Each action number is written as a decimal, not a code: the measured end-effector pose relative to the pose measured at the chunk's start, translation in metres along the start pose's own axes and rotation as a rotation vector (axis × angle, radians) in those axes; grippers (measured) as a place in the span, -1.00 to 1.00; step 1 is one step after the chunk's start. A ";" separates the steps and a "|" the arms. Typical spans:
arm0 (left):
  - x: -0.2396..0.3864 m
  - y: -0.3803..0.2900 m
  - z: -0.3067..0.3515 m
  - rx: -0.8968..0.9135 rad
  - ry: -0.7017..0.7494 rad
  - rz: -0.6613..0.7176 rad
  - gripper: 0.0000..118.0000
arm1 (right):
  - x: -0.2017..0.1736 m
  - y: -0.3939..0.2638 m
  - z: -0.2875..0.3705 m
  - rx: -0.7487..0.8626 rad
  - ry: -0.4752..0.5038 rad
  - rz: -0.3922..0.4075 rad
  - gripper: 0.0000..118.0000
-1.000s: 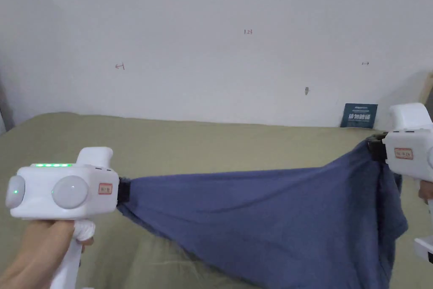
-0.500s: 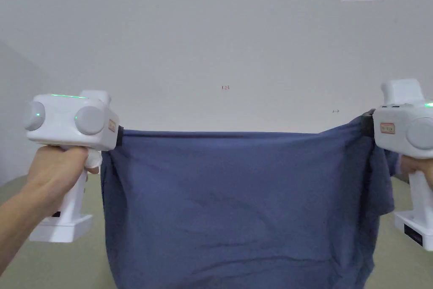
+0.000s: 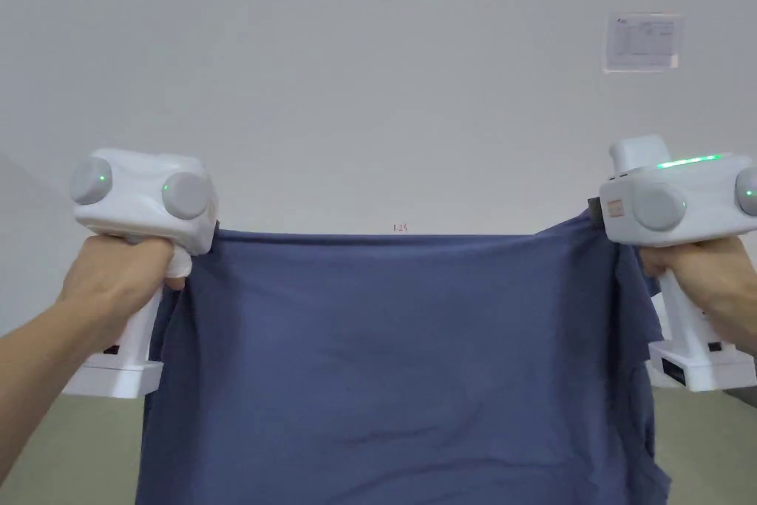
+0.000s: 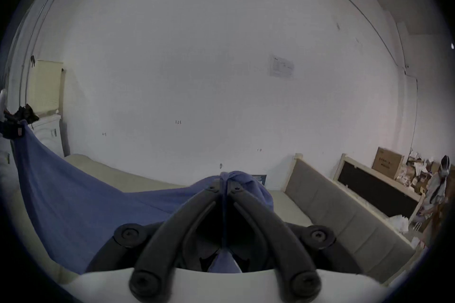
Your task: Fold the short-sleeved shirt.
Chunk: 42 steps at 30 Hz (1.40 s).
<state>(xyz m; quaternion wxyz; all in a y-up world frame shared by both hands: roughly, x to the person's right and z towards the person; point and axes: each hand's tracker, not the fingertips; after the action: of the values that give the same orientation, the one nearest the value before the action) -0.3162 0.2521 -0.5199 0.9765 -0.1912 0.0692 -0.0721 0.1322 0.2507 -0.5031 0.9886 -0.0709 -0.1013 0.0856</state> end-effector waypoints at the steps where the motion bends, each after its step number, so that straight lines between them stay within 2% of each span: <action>1: 0.002 0.008 -0.010 0.008 0.007 0.010 -0.97 | 0.000 0.007 -0.011 0.005 0.003 0.000 -0.97; 7: 0.016 0.025 -0.062 0.030 0.055 0.027 -0.97 | -0.006 0.029 -0.063 0.007 0.003 -0.018 -0.97; 10: 0.021 0.017 -0.094 0.030 0.078 0.053 -0.97 | -0.014 0.023 -0.088 -0.010 0.002 -0.069 -0.97; 12: 0.024 0.007 -0.114 0.016 0.089 0.064 -0.97 | -0.023 0.010 -0.103 -0.021 0.005 -0.060 -0.97; 15: 0.031 -0.022 -0.146 -0.011 0.086 0.057 -0.97 | -0.037 -0.027 -0.127 -0.053 -0.009 -0.051 -0.97; 18: 0.040 -0.069 -0.180 -0.071 0.091 0.002 -0.97 | -0.049 -0.081 -0.148 -0.130 0.033 -0.097 -0.97; 22: 0.050 -0.146 -0.220 -0.170 0.060 -0.021 -0.97 | -0.071 -0.167 -0.159 -0.231 0.038 -0.051 -0.97; 24: 0.054 -0.182 -0.229 -0.200 0.047 -0.030 -0.97 | -0.075 -0.204 -0.158 -0.277 0.053 -0.078 -0.97; 26: 0.059 -0.216 -0.232 -0.233 0.025 -0.047 -0.97 | -0.080 -0.240 -0.153 -0.323 0.064 -0.095 -0.97; 29: 0.062 -0.256 -0.228 -0.262 0.011 -0.070 -0.97 | -0.084 -0.278 -0.139 -0.355 0.059 -0.073 -0.97; 33: 0.056 -0.290 -0.206 -0.274 -0.029 -0.033 -0.97 | -0.077 -0.306 -0.100 -0.372 0.064 -0.095 -0.97; 35: 0.050 -0.304 -0.182 -0.274 -0.051 -0.013 -0.97 | -0.071 -0.313 -0.071 -0.368 0.079 -0.077 -0.97; 36: 0.048 -0.309 -0.171 -0.279 -0.056 -0.025 -0.97 | -0.069 -0.316 -0.056 -0.379 0.087 -0.037 -0.97; 38: 0.039 -0.322 -0.139 -0.281 -0.079 -0.015 -0.97 | -0.061 -0.322 -0.016 -0.372 0.095 -0.030 -0.97; 41: 0.024 -0.344 -0.091 -0.302 -0.115 -0.004 -0.97 | -0.045 -0.335 0.040 -0.384 0.111 -0.098 -0.97; 42: 0.019 -0.352 -0.077 -0.306 -0.119 0.004 -0.97 | -0.038 -0.344 0.049 -0.388 0.107 -0.095 -0.97</action>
<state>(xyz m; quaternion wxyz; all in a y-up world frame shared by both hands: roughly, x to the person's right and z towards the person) -0.3500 -0.1013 -0.4577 0.9385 -0.3414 0.0217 -0.0472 0.1383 -0.0858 -0.4081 0.9633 -0.2599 -0.0664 0.0140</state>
